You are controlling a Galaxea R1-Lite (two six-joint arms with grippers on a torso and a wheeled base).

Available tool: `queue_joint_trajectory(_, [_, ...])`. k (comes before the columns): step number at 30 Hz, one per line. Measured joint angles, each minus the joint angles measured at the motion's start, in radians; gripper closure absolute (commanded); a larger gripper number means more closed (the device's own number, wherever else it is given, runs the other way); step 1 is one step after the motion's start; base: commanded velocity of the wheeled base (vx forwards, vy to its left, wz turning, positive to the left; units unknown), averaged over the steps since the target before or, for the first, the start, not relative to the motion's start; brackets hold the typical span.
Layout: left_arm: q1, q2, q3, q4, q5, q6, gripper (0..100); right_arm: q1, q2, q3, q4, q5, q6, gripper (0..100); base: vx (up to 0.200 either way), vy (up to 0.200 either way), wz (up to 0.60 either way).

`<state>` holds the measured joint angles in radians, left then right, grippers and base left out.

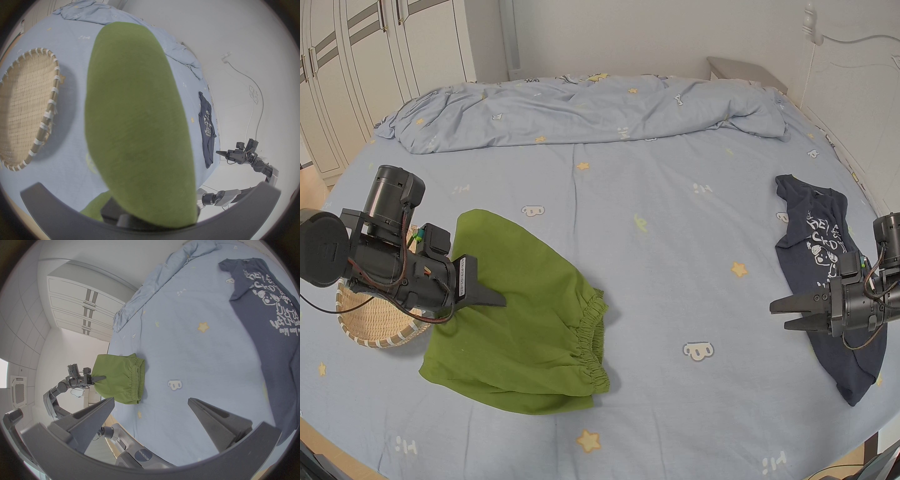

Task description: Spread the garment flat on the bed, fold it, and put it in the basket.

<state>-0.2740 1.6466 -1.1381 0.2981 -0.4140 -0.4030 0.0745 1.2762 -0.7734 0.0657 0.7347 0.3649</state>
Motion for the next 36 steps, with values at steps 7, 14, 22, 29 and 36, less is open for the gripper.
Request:
queue_joint_trajectory(7, [-0.004, -0.001, 0.005, 0.000, 0.001, 0.019, 100, 0.000, -0.001, 0.001, 0.000, 0.000, 0.000, 0, 0.000, 0.171, 0.00])
queue_joint_trajectory(14, [-0.022, -0.025, 0.020, -0.001, 0.011, 0.134, 100, 0.002, -0.001, 0.002, 0.000, 0.000, 0.000, 0, 0.000, 0.000, 0.00])
queue_joint_trajectory(22, [-0.063, -0.089, 0.029, 0.000, 0.021, 0.331, 100, 0.006, -0.019, -0.002, 0.004, 0.000, 0.000, 0, 0.000, 0.000, 0.00])
queue_joint_trajectory(29, [-0.030, -0.144, 0.018, -0.006, 0.021, 0.440, 100, 0.008, -0.040, -0.008, 0.019, 0.000, 0.000, 0, 0.000, 0.000, 0.00])
queue_joint_trajectory(36, [0.074, -0.243, -0.003, -0.023, 0.020, 0.463, 100, 0.011, -0.050, -0.013, 0.021, 0.000, 0.000, 0, 0.000, 0.000, 0.00])
